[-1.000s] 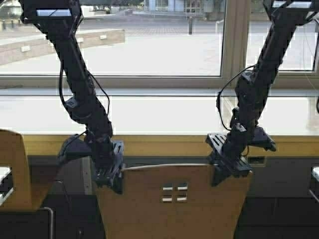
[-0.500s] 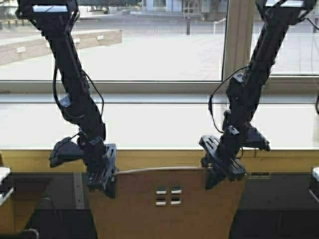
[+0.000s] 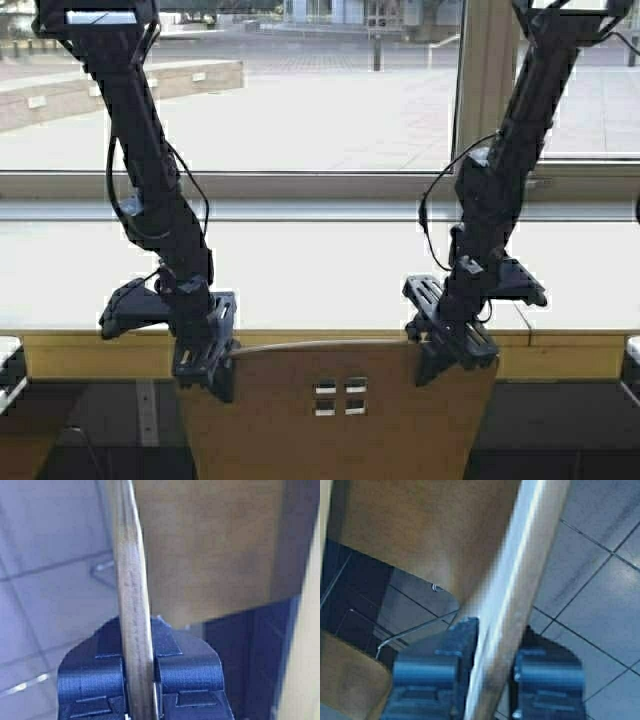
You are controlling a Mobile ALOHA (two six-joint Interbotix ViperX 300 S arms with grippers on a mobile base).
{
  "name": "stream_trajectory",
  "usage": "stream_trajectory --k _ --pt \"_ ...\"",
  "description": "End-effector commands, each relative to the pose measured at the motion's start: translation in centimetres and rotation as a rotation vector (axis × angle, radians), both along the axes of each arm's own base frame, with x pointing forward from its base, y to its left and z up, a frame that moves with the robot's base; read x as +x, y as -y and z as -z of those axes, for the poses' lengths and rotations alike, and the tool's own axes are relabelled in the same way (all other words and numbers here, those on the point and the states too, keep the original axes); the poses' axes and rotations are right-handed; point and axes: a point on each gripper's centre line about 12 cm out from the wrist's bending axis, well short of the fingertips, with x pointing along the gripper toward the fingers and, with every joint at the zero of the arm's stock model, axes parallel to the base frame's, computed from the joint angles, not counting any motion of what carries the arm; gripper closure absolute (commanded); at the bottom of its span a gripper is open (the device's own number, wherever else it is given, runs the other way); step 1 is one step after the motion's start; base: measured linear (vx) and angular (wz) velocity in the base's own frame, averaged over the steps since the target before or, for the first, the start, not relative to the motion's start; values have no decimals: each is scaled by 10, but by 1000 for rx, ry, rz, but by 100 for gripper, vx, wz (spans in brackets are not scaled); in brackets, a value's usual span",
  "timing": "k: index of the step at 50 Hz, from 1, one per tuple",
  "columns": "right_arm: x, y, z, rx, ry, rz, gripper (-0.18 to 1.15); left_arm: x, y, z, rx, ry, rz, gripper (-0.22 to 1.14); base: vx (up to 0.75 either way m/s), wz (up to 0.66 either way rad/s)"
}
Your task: Push the chairs under the table
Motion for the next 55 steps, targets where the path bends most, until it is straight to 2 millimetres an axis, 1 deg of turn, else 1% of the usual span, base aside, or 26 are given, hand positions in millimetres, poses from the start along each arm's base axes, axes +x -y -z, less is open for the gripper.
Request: stream_trajectory --k 1,12,17,21,24,27,28,30,32,34,37,39,41,45,52,55 --pt "-15 -10 11 -45 -9 -119 76 16 4 -16 -2 53 24 82 18 1" --pt "-15 -10 14 -54 -9 -143 75 13 5 -17 -11 40 31 81 16 1" --pt "-15 -9 11 -58 -5 -139 71 6 4 -14 -16 16 39 80 12 2" --pt "-17 -8 9 -63 -6 -138 59 2 2 -14 -11 6 45 76 9 -1" --pt "-18 -8 7 -58 -9 -140 44 1 3 -15 -8 3 73 67 6 0" --pt "-17 -9 3 -54 -3 -138 29 2 6 -18 -10 4 114 55 4 0" --pt "-16 -10 2 -52 -1 -140 25 3 7 -19 -12 4 128 48 3 -1" --pt "-15 -11 -1 -45 2 -140 17 4 9 -22 -18 7 142 37 2 0" --pt "-14 -11 -6 -39 5 -142 10 5 11 -25 -24 9 153 27 0 0" --pt "-14 -11 -11 -37 9 -139 6 5 12 -28 -34 3 163 17 -1 2" --pt "-15 -11 -20 -36 17 -133 6 5 16 -34 -56 -2 176 4 -1 3" --pt "-13 -9 -27 -39 33 -125 6 6 16 -39 -63 2 179 -2 0 0" --pt "-11 -8 -36 -41 51 -115 6 6 18 -43 -69 6 183 -4 0 0" --pt "-11 -7 -50 -43 71 -112 6 6 19 -55 -83 12 187 -3 0 -1" --pt "-10 -6 -81 -36 117 -105 6 3 19 -84 -100 37 193 -3 -2 -1" --pt "-11 -4 -98 -39 145 -104 6 1 18 -100 -105 56 198 -3 -2 -1"
